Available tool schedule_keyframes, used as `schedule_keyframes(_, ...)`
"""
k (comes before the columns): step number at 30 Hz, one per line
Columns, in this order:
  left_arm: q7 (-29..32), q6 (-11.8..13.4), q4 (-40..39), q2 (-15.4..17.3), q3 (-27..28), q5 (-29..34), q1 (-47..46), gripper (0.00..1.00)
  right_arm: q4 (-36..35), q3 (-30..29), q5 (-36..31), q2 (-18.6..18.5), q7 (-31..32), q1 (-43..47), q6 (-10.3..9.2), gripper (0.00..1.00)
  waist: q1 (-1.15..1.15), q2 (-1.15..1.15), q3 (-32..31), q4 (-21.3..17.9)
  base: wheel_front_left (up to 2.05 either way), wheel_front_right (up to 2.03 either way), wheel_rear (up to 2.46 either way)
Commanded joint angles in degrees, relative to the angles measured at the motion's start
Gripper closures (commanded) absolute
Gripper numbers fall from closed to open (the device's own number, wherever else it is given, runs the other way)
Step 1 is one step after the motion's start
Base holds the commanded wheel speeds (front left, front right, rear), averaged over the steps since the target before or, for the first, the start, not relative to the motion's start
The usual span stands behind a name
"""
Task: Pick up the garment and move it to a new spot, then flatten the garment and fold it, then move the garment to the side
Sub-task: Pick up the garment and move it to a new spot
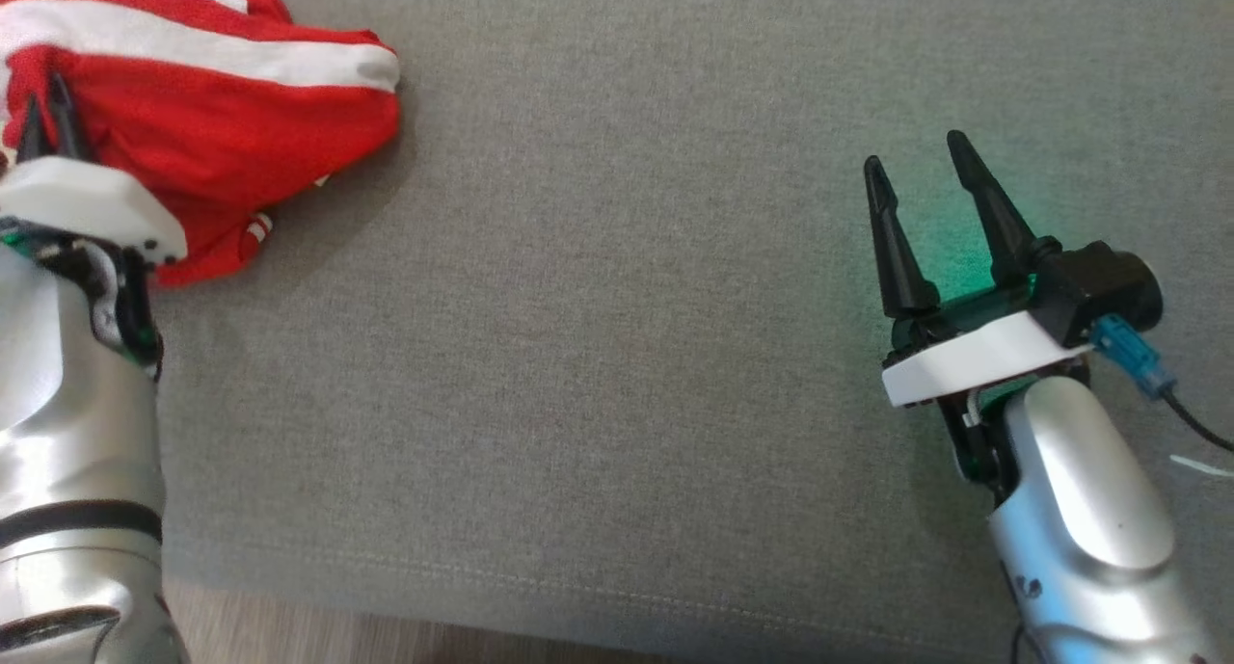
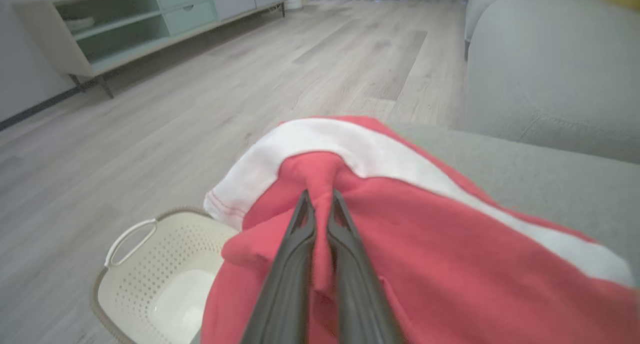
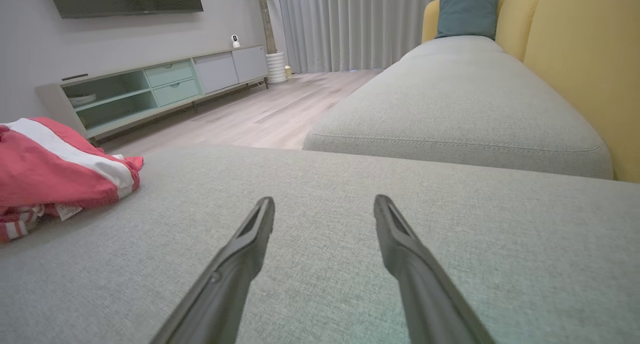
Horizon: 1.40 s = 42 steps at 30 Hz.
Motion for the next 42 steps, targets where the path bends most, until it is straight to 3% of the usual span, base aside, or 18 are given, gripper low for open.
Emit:
schedule_keyframes(1, -0.7, -0.3, -4.0, 3.7, 0.3, 0.7, -0.1, 1.00, -1.3, 0.7, 0.5, 1.5, -0.6, 0.4, -0.05, 0.00, 0.00, 0.00, -1.9, -0.4, 0.00, 0.00, 0.00)
schedule_keyframes(14, -0.7, -3.4, -18.3, 0.6, -7.1, 3.6, 0.2, 1.00, -0.7, -0.1, 1.8, 3.6, -0.6, 3.3, -0.05, 0.00, 0.00, 0.00, -9.1, -5.2, 0.00, 0.00, 0.00)
schedule_keyframes(26, -0.7, -5.4, -22.8, -7.5, -16.8, 0.8, 1.6, 1.00, -1.0, 0.2, 2.8, 4.1, -0.6, 4.7, -0.05, 0.00, 0.00, 0.00, -12.0, -16.5, 0.00, 0.00, 0.00)
schedule_keyframes(29, -0.7, -4.3, -25.2, -8.0, -20.9, -4.2, 2.2, 1.00, -1.4, 1.0, 3.7, 4.1, -0.6, 4.4, -0.05, 0.00, 0.00, 0.00, -11.8, -21.0, 0.00, 0.00, 0.00)
schedule_keyframes(33, -0.7, -0.1, -29.1, -8.1, -27.5, -13.2, 3.1, 1.00, -1.6, 1.3, 4.3, 4.1, -0.6, 4.3, -0.05, 0.00, 0.00, 0.00, -11.5, -24.6, 0.00, 0.00, 0.00)
schedule_keyframes(38, -0.7, 4.6, -33.5, -8.1, -34.0, -17.9, 3.7, 1.00, -1.7, 0.9, 4.7, 4.2, -0.6, 4.6, -0.05, 0.00, 0.00, 0.00, -11.2, -27.3, 0.00, 0.00, 0.00)
schedule_keyframes(42, -0.7, 7.4, -36.3, -8.1, -35.1, -18.1, 4.5, 1.00, -1.9, 0.7, 5.0, 4.2, -0.6, 4.7, -0.05, 0.00, 0.00, 0.00, -11.1, -27.8, 0.00, 0.00, 0.00)
